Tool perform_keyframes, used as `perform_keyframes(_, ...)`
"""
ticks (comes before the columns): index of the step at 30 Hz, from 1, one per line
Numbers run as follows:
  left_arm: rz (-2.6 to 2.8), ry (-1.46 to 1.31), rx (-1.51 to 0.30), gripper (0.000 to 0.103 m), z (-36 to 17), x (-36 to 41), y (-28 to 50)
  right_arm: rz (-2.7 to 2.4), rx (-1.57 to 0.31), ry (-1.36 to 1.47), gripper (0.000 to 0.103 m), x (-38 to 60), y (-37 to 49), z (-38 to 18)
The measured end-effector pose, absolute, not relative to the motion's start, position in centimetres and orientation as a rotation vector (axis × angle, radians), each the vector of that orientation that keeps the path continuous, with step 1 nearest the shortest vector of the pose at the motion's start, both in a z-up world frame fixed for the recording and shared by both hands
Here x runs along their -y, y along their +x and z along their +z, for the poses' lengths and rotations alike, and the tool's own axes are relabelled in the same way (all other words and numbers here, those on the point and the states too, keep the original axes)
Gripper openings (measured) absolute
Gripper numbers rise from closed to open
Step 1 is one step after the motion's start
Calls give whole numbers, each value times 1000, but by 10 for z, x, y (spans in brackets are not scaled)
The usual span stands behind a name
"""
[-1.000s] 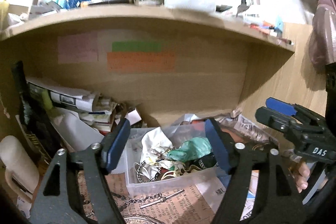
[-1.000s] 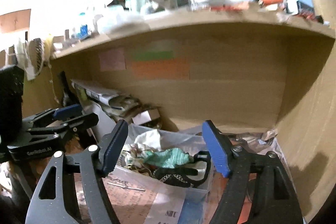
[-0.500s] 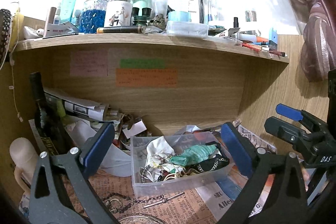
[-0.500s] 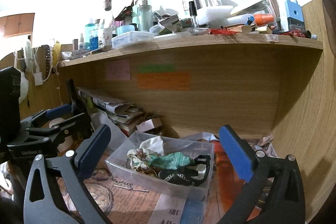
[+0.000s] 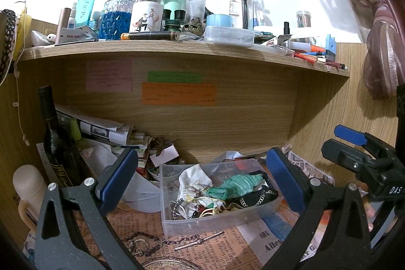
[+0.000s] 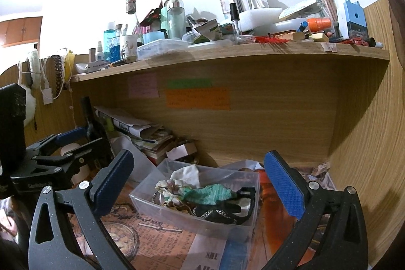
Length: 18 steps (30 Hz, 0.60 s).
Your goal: Organize soft objects
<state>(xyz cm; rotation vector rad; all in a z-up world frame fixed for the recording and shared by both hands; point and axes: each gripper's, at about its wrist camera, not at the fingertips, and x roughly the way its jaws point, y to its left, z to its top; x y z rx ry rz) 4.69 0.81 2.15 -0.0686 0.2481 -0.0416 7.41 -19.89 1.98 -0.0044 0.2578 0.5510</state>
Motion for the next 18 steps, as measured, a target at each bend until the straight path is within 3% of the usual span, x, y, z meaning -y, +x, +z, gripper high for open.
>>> perform_keyframes(18, -47, -67, -248, 103, 20, -8, 46, 564, -255, -2, 103, 198, 73, 20)
